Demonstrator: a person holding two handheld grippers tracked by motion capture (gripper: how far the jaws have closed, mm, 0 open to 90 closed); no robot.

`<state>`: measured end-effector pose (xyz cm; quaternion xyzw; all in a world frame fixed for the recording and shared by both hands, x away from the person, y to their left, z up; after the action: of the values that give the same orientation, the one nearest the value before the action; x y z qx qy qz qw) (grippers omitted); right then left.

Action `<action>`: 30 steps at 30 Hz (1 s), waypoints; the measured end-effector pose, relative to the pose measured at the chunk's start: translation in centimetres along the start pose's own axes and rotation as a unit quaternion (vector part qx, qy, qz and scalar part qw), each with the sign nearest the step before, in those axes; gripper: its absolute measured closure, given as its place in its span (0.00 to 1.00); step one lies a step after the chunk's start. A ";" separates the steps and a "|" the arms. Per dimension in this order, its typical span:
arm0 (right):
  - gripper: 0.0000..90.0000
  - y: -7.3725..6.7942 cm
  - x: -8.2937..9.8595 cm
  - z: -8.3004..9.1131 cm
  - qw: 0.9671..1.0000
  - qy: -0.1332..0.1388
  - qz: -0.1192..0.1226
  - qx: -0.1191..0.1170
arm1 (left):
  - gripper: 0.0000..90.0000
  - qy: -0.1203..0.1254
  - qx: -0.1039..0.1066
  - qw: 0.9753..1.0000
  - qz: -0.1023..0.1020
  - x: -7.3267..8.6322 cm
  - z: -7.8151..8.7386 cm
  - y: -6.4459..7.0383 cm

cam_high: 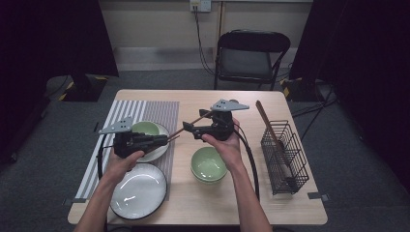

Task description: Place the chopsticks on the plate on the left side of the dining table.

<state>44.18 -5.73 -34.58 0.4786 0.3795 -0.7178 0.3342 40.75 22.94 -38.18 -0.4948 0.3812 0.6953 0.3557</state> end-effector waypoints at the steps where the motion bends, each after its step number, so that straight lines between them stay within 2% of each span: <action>1: 0.18 0.0 0.0 0.0 1.000 0.000 0.000 0.000 | 0.94 0.000 0.000 1.000 0.000 0.0 0.0 0.0; 10: 0.19 0.2 0.5 0.9 1.000 -0.008 0.004 0.018 | 0.94 -0.009 -0.010 1.000 0.001 0.2 -0.1 -0.2; 16: 0.19 1.1 1.4 1.5 0.999 -0.022 -0.004 0.032 | 0.94 -0.007 -0.014 1.000 -0.001 0.2 0.1 -0.3; 18: 0.18 1.5 2.0 1.8 0.998 -0.033 -0.003 0.050 | 0.94 -0.008 -0.024 1.000 -0.005 0.2 0.1 -0.3; 20: 0.18 1.8 2.4 2.0 0.997 -0.041 0.001 0.062 | 0.94 -0.009 -0.024 1.000 -0.005 0.3 0.1 -0.3; 26: 0.18 2.8 3.9 2.6 0.996 -0.058 -0.012 0.072 | 0.94 -0.013 -0.029 0.999 -0.010 0.2 -0.1 -0.5; 30: 0.18 3.8 5.2 3.1 0.993 -0.067 -0.025 0.090 | 0.94 -0.020 -0.034 0.999 -0.009 0.3 -0.2 -0.7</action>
<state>44.35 -10.89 -39.55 0.4481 0.3018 -0.7874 0.2968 41.34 23.16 -38.65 -0.4959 0.3460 0.7142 0.3526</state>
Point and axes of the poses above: each handheld gripper's, and its own axes: z roughly backward along the jaws, x roughly out of its underside, y roughly to its right, the point moved 1 cm from there along -z, roughly forward along the jaws, and after that the axes turned 7 degrees about -x, right-handed, at the moved point
